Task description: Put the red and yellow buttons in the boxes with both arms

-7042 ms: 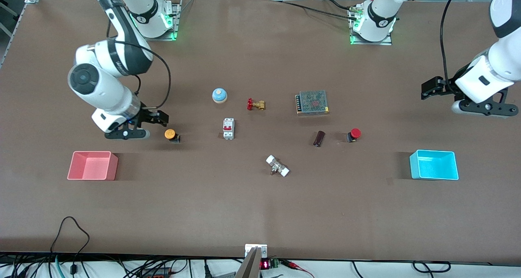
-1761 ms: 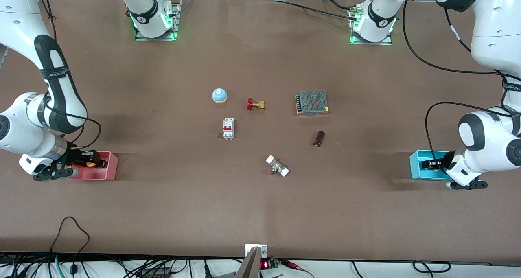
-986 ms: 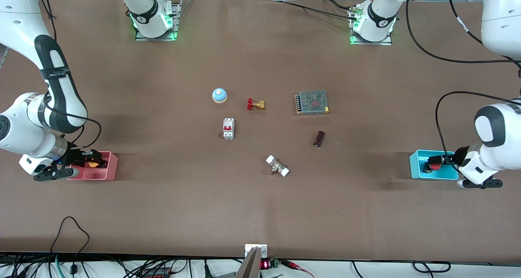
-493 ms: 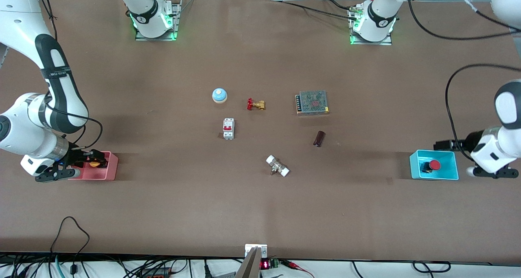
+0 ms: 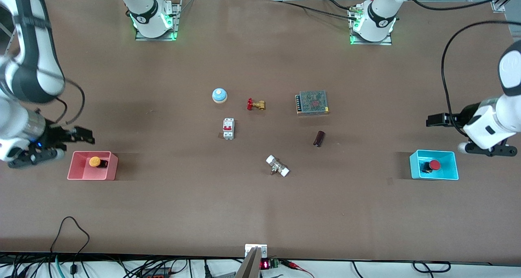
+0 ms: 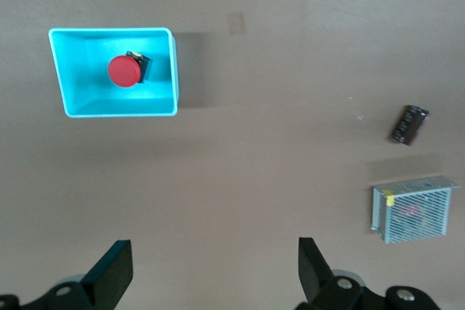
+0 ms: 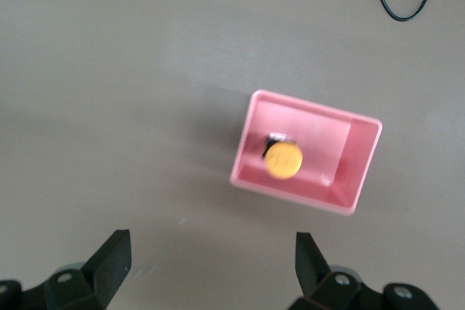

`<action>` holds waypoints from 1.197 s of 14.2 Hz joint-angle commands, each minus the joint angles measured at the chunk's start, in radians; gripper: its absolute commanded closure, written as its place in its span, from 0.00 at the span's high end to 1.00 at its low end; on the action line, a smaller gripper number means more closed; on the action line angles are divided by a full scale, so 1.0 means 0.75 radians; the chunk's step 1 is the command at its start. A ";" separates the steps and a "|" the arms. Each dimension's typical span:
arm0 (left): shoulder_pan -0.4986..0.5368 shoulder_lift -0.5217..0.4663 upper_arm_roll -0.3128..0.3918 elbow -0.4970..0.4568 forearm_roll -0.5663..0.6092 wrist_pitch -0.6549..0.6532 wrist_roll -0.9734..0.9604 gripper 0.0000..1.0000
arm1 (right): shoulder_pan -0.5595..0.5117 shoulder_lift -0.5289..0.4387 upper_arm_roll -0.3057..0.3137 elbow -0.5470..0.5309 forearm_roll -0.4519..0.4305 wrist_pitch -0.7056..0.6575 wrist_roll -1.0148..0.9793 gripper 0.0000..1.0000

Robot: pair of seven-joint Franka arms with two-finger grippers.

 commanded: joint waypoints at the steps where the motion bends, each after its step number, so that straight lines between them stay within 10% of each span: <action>1: -0.073 -0.085 0.003 -0.019 0.069 -0.049 -0.060 1.00 | 0.069 -0.177 -0.006 -0.037 0.005 -0.146 0.179 1.00; 12: -0.094 -0.154 -0.058 0.022 0.082 -0.170 -0.077 1.00 | 0.157 -0.351 -0.076 -0.033 -0.005 -0.341 0.214 1.00; 17: -0.088 -0.520 -0.042 -0.439 0.062 0.293 -0.085 1.00 | 0.159 -0.347 -0.076 -0.033 -0.015 -0.361 0.216 1.00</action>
